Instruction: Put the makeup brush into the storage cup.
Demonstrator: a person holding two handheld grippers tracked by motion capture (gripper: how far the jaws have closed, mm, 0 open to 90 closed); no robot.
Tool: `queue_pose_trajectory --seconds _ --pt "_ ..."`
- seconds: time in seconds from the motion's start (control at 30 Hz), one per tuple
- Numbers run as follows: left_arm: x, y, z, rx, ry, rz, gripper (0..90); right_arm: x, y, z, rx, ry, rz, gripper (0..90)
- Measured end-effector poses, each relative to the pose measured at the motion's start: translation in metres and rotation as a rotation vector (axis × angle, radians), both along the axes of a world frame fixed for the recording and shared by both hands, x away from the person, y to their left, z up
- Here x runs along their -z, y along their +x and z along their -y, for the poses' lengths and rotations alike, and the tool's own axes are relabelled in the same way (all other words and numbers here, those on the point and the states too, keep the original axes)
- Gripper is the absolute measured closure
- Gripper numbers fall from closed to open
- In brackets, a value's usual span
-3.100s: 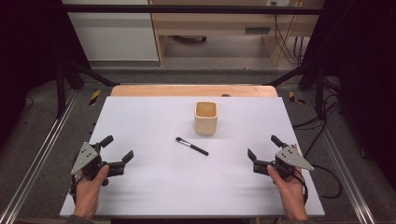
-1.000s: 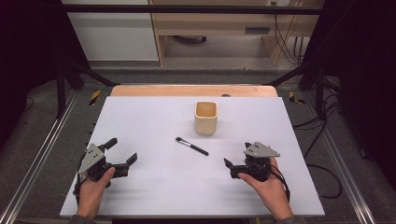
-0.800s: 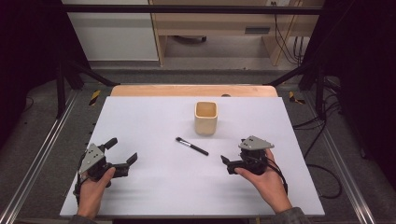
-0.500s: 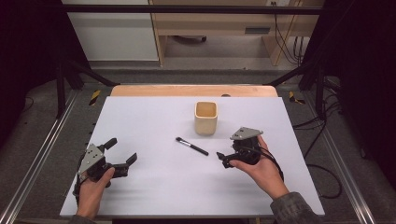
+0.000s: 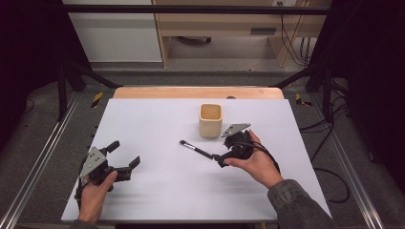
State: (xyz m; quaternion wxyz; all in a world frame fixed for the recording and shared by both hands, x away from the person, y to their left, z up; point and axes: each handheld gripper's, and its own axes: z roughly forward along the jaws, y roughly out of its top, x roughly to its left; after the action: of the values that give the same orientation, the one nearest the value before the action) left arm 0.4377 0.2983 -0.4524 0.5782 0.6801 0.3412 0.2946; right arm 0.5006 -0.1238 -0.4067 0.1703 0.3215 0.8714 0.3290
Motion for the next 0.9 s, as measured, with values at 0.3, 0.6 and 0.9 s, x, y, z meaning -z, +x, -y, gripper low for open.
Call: queue_pose_trajectory --seconds 0.3,0.6,0.9 --pt "0.0 0.0 -0.001 -0.002 -0.003 0.0 0.4 0.008 0.007 -0.012 -0.016 -0.013 -0.036 5.8" --pt "0.0 0.001 -0.001 -0.002 -0.001 0.0 0.4 0.012 0.011 -0.02 -0.036 -0.03 -0.053 5.9" --pt "0.0 0.001 -0.001 0.004 0.002 -0.001 0.4 0.017 0.017 -0.037 -0.068 -0.079 -0.082 6.4"
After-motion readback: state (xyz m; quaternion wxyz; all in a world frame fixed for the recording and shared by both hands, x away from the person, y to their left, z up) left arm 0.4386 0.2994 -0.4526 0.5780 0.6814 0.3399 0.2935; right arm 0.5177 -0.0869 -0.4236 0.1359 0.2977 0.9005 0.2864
